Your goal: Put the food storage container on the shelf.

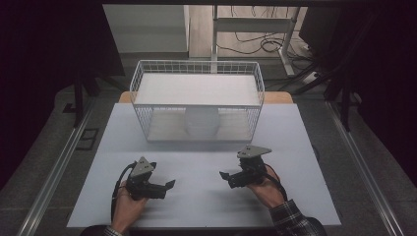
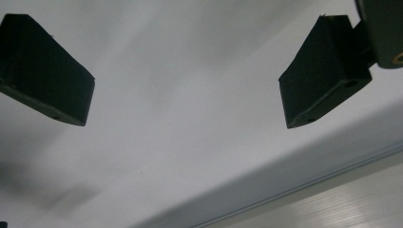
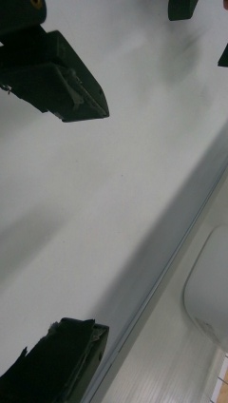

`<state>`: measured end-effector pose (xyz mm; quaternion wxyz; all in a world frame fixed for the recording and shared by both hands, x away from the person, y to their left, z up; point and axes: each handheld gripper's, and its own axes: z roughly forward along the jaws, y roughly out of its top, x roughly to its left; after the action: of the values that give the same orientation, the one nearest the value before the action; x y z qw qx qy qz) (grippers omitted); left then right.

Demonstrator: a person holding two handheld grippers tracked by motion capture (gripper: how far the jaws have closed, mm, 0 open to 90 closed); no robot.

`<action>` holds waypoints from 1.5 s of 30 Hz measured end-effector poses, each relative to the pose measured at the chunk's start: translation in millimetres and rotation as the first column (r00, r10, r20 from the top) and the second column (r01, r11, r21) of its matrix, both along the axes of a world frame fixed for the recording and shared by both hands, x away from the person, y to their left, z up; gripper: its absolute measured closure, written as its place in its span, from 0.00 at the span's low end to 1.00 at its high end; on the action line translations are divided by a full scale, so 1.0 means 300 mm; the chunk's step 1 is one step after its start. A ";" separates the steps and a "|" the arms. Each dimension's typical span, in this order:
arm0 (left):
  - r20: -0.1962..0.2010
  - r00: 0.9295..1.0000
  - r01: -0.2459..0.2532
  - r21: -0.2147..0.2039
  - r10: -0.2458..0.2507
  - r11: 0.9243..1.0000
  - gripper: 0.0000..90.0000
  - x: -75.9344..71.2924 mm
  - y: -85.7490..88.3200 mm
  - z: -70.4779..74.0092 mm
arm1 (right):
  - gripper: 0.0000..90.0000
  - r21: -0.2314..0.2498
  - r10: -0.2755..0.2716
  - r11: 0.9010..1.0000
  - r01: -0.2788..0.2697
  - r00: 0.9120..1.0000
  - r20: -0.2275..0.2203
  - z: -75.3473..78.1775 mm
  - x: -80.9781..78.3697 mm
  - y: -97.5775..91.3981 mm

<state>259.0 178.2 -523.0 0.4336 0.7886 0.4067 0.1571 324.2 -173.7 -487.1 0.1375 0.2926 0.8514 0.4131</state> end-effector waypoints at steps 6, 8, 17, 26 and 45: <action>0.004 1.000 -0.008 0.016 0.008 1.000 0.04 -0.010 0.010 0.004 | 0.00 -0.009 -0.012 1.000 0.012 1.000 -0.001 -0.002 -0.016 -0.027; 0.007 1.000 -0.014 0.019 0.014 1.000 0.03 -0.013 0.017 0.006 | 0.00 -0.008 -0.018 1.000 0.018 1.000 0.001 -0.002 -0.021 -0.037; 0.014 0.999 -0.034 0.016 0.033 0.999 0.03 -0.035 0.047 0.017 | 0.00 -0.008 -0.040 0.999 0.040 0.999 0.007 0.004 -0.045 -0.083; 0.021 0.998 -0.055 0.016 0.055 0.998 0.03 -0.054 0.079 0.021 | 0.00 -0.014 -0.058 0.998 0.058 0.998 0.016 0.008 -0.069 -0.123; 0.062 0.987 -0.149 0.013 0.148 0.989 0.02 -0.102 0.185 0.019 | 0.00 -0.018 -0.152 0.988 0.152 0.988 0.025 0.011 -0.119 -0.239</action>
<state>228.4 233.6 -517.2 0.4258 0.7547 0.4498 0.2164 288.5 -245.5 -483.8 0.1815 0.3503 0.8291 0.3962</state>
